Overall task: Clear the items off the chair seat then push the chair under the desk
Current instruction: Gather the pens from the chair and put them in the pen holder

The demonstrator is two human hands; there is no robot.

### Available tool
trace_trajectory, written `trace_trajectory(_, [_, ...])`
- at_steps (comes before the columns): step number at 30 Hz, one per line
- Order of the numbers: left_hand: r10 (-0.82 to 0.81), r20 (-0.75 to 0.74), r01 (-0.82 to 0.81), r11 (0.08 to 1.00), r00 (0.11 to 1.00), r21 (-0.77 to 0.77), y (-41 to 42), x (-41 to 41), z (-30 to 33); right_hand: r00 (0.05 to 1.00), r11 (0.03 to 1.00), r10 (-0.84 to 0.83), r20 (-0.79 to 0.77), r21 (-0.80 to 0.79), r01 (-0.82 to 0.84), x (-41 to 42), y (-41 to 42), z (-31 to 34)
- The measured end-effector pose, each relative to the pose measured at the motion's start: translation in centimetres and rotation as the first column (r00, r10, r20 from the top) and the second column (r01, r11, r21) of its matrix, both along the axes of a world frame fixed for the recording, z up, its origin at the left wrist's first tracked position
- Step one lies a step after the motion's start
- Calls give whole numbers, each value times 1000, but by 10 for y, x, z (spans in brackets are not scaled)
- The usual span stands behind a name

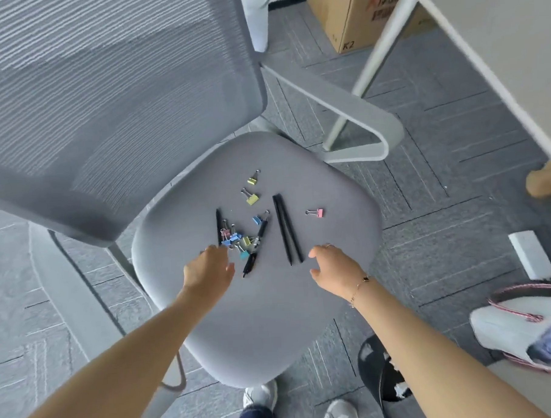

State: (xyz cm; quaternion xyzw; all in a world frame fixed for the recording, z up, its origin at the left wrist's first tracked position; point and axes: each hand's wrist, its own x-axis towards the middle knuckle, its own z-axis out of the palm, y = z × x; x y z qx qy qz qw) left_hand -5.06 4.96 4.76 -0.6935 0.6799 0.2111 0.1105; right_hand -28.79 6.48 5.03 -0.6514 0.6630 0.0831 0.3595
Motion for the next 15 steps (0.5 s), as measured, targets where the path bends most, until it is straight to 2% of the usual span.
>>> trace_trajectory(8, [227, -32, -226, 974, 973, 30, -29, 15, -46, 996, 998, -60, -72, -29, 58, 30, -43, -28])
trace_trajectory(15, [389, -149, -375, 920, 909, 117, -40, 17, -61, 986, 984, -165, -7, -61, 165, 42, -62, -54])
